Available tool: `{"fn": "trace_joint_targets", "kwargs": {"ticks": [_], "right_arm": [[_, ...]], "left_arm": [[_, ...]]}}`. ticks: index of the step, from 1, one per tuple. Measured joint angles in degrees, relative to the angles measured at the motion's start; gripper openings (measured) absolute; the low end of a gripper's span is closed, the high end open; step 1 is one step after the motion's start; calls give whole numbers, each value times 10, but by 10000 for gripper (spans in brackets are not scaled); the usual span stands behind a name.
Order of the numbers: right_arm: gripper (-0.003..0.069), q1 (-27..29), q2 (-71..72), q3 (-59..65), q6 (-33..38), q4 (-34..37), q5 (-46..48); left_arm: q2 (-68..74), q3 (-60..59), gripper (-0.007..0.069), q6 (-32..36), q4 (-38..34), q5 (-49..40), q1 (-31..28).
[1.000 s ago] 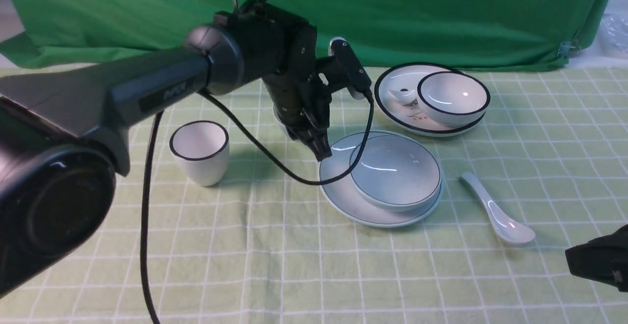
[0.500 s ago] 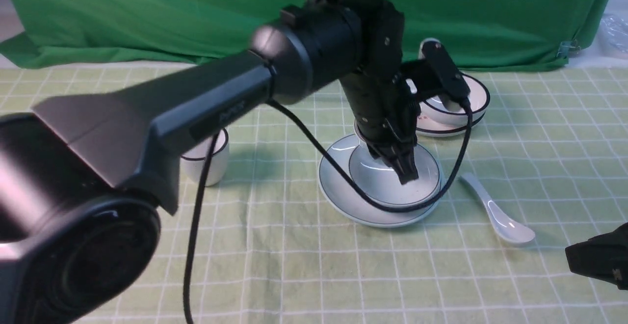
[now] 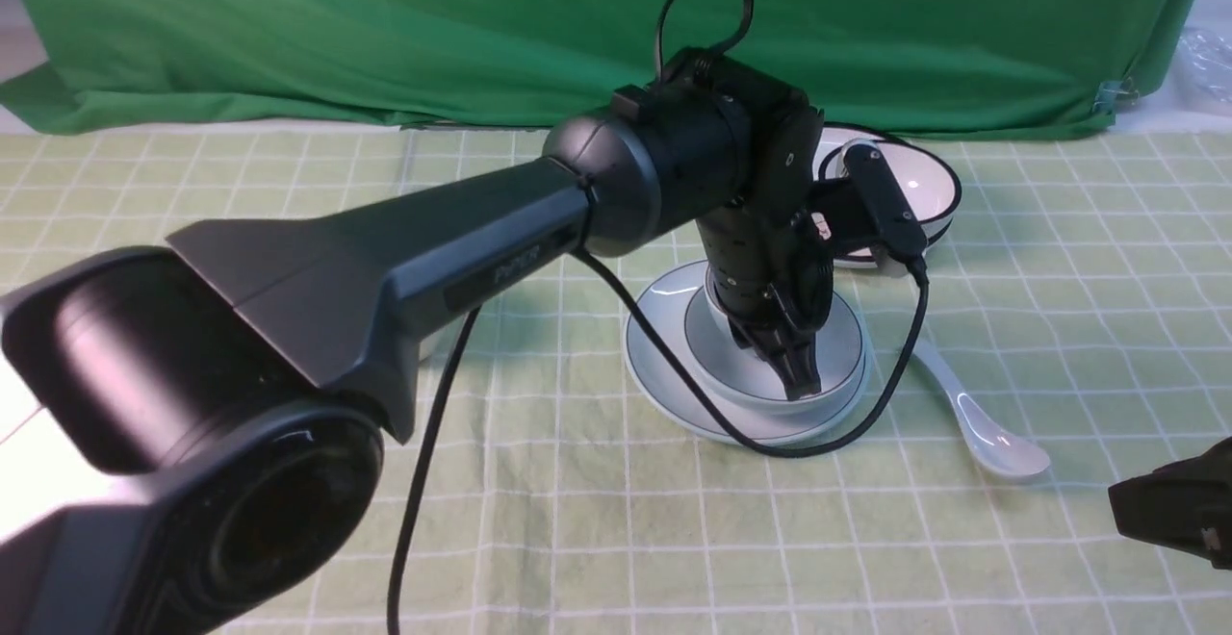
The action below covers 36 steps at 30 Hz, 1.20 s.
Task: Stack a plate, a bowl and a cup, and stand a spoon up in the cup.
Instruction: Use the left arm to put the blue teacup into the blue rice bowl in the middle, then use the right arm to grab a blue soup spoon
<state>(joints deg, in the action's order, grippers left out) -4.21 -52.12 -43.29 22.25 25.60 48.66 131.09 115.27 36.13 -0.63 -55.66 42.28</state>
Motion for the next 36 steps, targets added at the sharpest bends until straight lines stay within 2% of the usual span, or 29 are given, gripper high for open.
{"fn": "trace_joint_targets", "kwargs": {"ticks": [4,9,11,15,17,18,20,22,25,28,29,31,32,36], "right_arm": [[304,0,0,0,0,0,0],[304,0,0,0,-2,1,-2],[307,0,0,0,-3,1,-6],[371,0,-18,-9,-10,1,-20],[390,0,-29,-15,-13,0,-23],[420,0,-64,-32,-17,-3,-24],[435,0,-106,-51,-18,-11,-26],[440,0,-139,-67,-19,-19,-28],[445,0,-238,-114,-21,-27,-30],[447,0,-345,-174,-21,-38,-47],[447,-1,-352,-179,-21,-41,-49],[447,-4,-428,-230,-21,-67,-65],[447,-6,-451,-247,-21,-78,-68],[448,-14,-536,-311,-21,-101,-70]], "left_arm": [[1,2,74,0,-2,-3,0],[-1,3,185,-1,-2,-6,0],[-8,3,274,-1,-2,-13,0],[-32,3,410,-1,-2,-29,-1],[-43,3,438,-1,-2,-36,-1],[-58,3,482,-6,-2,-58,-1],[-80,3,498,-28,-2,-91,0],[-100,3,495,-51,-2,-117,1],[-159,-2,420,-128,-7,-134,3],[-239,-26,237,-176,-36,-136,6],[-249,-29,225,-178,-39,-136,6],[-316,-77,92,-190,-55,-136,6],[-340,-104,53,-193,-56,-132,6],[-459,-226,6,-203,-58,-75,6]]}}
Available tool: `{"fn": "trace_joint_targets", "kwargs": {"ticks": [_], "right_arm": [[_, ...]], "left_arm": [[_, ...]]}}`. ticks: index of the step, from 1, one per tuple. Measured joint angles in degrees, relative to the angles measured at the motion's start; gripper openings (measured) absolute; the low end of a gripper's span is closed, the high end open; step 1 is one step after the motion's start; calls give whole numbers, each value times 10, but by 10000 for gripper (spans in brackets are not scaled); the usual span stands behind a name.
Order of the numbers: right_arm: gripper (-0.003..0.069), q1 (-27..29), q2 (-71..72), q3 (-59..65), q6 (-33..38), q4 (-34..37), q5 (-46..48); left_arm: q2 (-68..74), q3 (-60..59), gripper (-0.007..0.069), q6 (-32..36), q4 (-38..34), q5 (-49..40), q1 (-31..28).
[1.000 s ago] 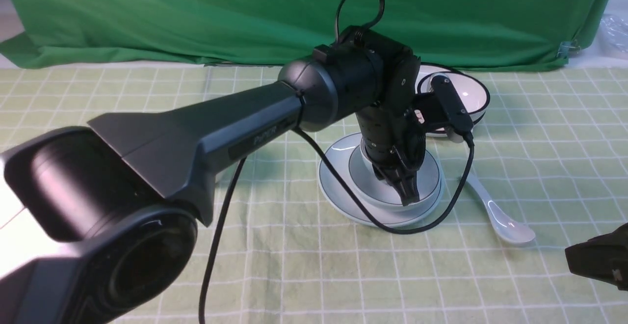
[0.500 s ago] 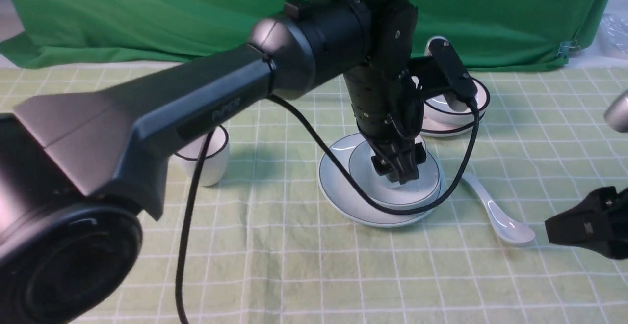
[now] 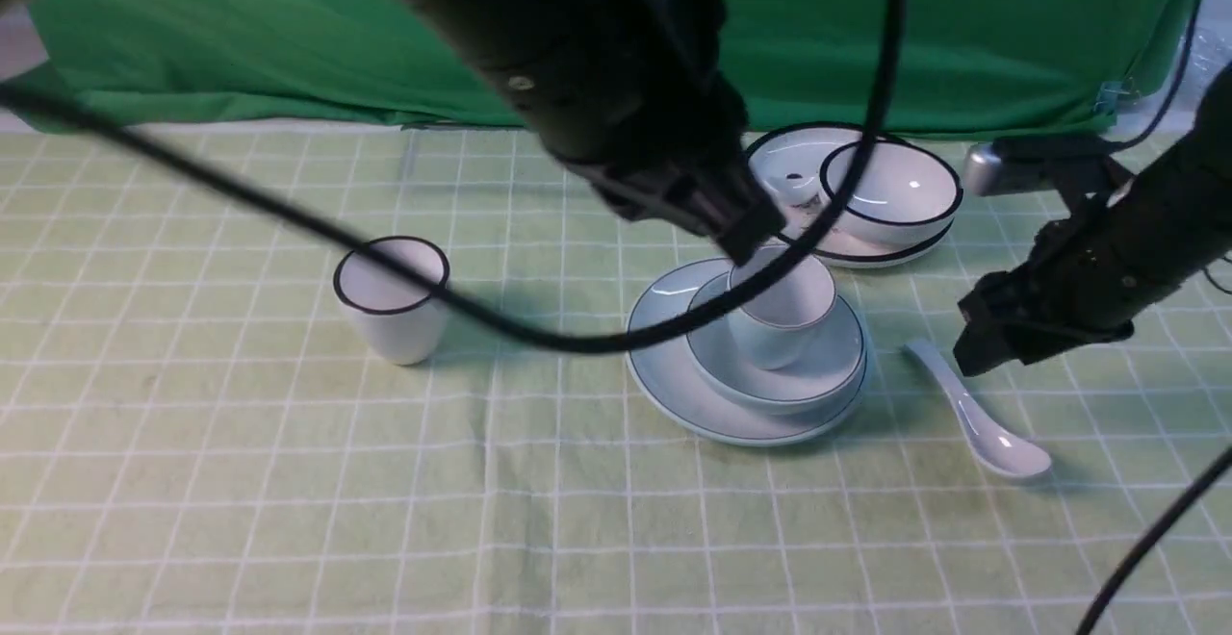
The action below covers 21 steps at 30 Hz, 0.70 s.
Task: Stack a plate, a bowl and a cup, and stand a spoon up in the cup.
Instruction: Use the right arm to grab a blue soup spoon
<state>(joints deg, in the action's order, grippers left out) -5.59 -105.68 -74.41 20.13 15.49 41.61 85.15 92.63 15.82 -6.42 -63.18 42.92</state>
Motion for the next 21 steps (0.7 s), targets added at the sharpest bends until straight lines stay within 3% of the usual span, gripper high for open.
{"fn": "trace_joint_targets", "kwargs": {"ticks": [10,13,15,17,21], "right_arm": [[436,-36,-118,-71,2,-42,-8],[369,-41,-120,-73,2,-54,-10],[244,-45,-122,-75,2,-60,-9],[171,-46,-122,-77,2,-60,-3],[167,-49,-102,-75,-2,-58,19]], "left_arm": [[-297,-330,2,-24,-2,260,0],[-344,-371,2,-25,-2,299,0],[-375,-383,2,-26,-2,311,0],[-386,-385,2,-26,-2,312,0],[-401,-387,2,-26,2,313,0]]}}
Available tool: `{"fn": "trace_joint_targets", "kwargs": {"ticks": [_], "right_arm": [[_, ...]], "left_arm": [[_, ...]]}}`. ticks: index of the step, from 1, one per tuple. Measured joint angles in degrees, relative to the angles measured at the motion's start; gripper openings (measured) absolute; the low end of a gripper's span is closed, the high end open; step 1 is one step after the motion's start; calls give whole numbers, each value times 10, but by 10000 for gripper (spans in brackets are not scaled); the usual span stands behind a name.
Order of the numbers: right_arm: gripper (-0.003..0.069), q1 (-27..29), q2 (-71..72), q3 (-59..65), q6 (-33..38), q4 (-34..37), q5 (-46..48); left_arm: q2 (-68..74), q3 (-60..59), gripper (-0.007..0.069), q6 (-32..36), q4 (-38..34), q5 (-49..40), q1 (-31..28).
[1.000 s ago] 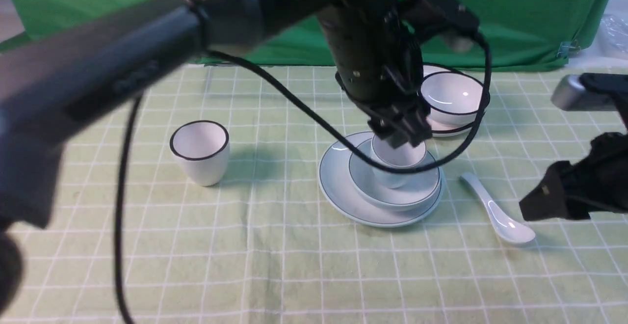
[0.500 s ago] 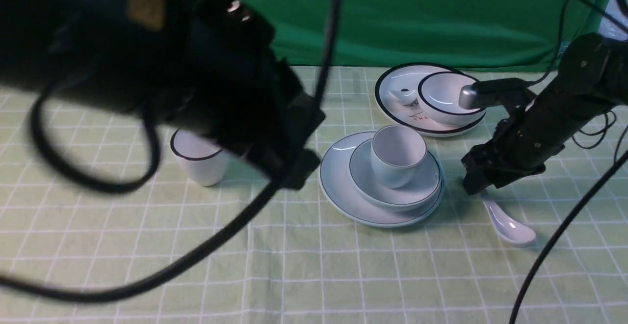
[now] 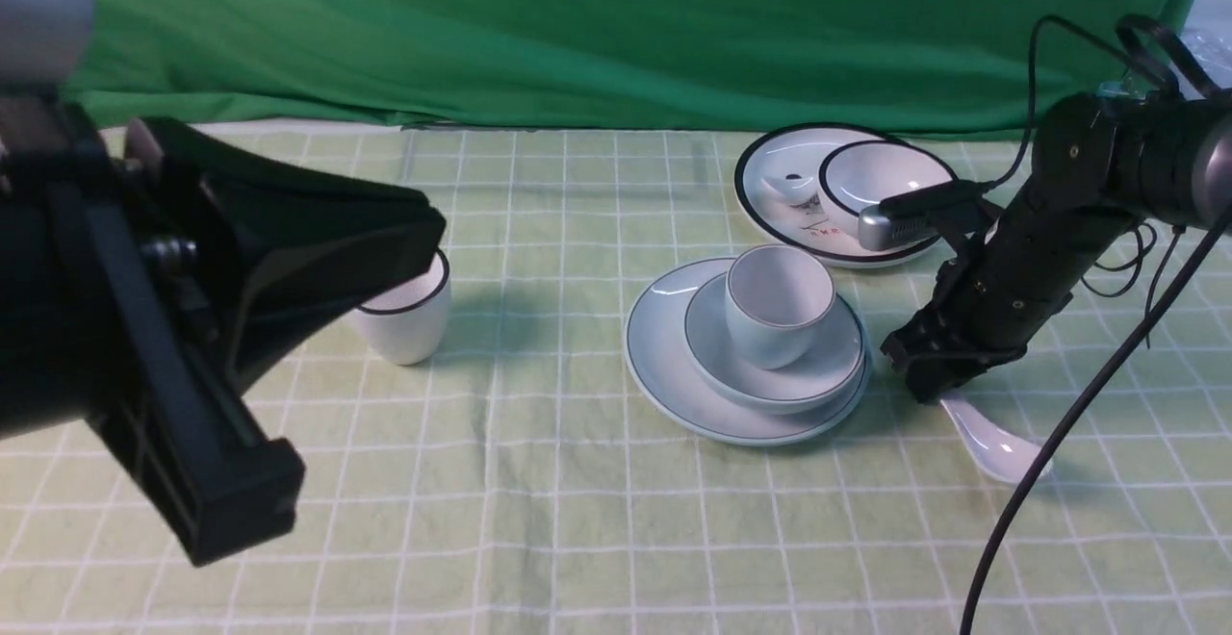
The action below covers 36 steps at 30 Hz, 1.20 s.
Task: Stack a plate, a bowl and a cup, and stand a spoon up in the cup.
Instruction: Use the right arm to grab a blue soup spoon, then use the right arm to put the blue soup spoon into the blue teacup in the middle
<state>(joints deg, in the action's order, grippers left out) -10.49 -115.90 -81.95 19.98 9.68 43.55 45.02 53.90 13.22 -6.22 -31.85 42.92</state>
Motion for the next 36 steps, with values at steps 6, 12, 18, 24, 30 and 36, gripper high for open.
{"fn": "trace_joint_targets", "kwargs": {"ticks": [6,12,18,24,30,36], "right_arm": [[167,-17,155,69,-24,28,-89],[167,-127,322,302,-43,115,-556],[167,-202,283,378,-108,87,-857],[167,-204,180,350,-164,29,-957],[167,-198,95,309,-174,-4,-971],[204,-196,65,305,-174,-8,-974]], "left_arm": [[-7,-1,2,0,17,-3,0],[-7,-4,2,0,22,-5,0],[-7,-5,2,-2,22,-5,0],[-7,-6,2,-13,23,-5,0],[-7,-6,2,-13,23,-5,0],[-7,-6,2,-13,26,-6,0]]}}
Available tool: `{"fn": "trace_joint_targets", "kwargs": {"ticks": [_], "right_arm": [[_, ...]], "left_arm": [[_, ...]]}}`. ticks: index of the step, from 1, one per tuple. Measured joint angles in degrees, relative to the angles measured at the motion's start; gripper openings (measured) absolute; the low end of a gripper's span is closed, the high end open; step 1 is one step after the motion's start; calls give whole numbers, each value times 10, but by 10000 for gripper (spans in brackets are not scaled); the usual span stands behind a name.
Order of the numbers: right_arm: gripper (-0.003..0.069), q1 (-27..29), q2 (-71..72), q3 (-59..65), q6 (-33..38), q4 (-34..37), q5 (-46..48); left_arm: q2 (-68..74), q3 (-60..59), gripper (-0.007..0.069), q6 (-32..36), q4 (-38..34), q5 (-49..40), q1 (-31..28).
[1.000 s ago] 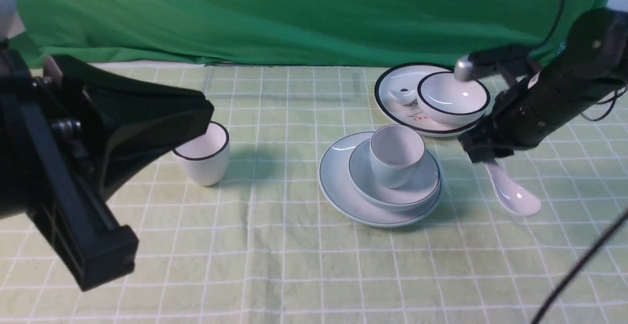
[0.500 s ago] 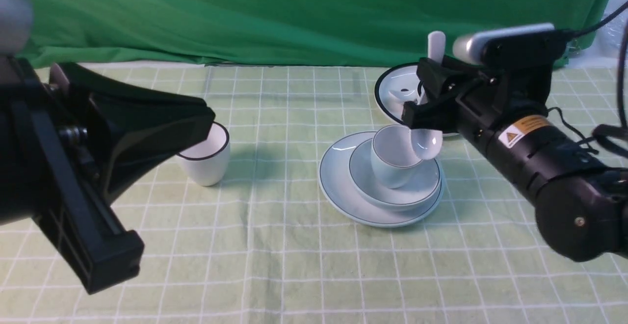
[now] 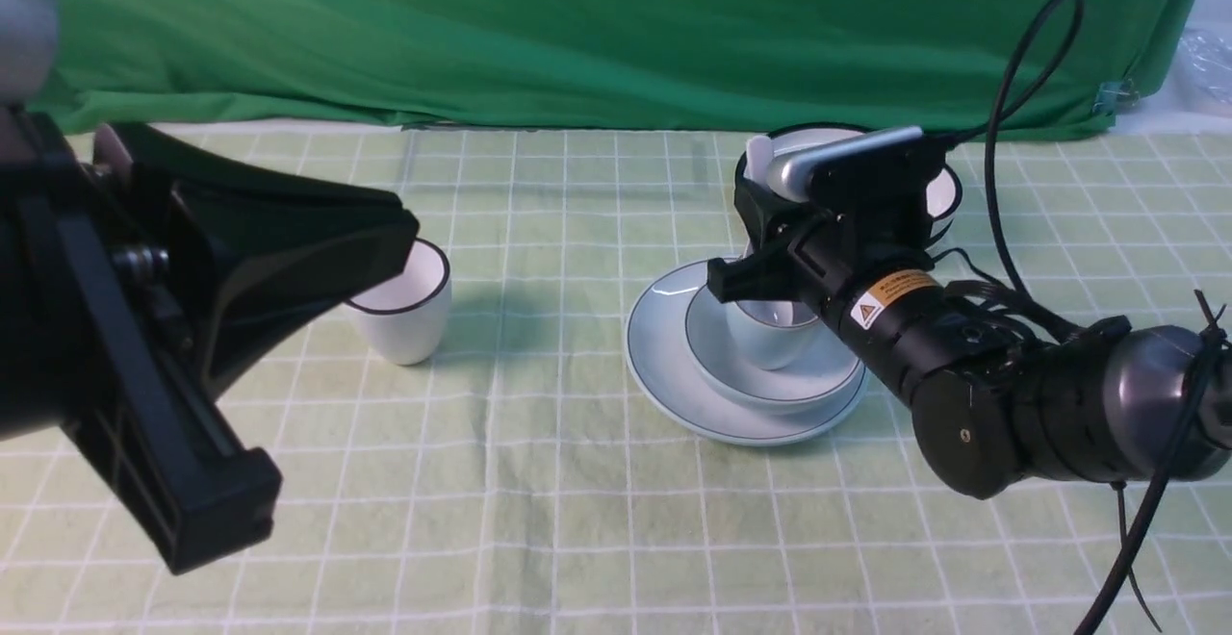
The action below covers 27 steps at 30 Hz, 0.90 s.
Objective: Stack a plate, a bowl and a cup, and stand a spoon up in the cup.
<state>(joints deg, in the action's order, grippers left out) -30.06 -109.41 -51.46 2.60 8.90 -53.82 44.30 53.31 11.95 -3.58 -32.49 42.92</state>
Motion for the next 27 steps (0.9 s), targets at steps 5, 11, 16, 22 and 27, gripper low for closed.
{"fn": "trace_joint_targets", "kwargs": {"ticks": [5,11,16,22,27], "right_arm": [[370,0,-1,0,0,0,-4],[428,-4,53,32,-1,0,7],[397,-16,238,99,-1,-2,127],[196,-17,451,177,30,-5,384],[85,-17,596,257,16,-5,522]], "left_arm": [[0,0,2,0,1,0,0],[-18,-7,2,-3,15,2,0],[-145,-116,2,-33,41,71,0],[-275,-307,2,-45,55,229,0],[-337,-445,2,-45,57,371,0]]}}
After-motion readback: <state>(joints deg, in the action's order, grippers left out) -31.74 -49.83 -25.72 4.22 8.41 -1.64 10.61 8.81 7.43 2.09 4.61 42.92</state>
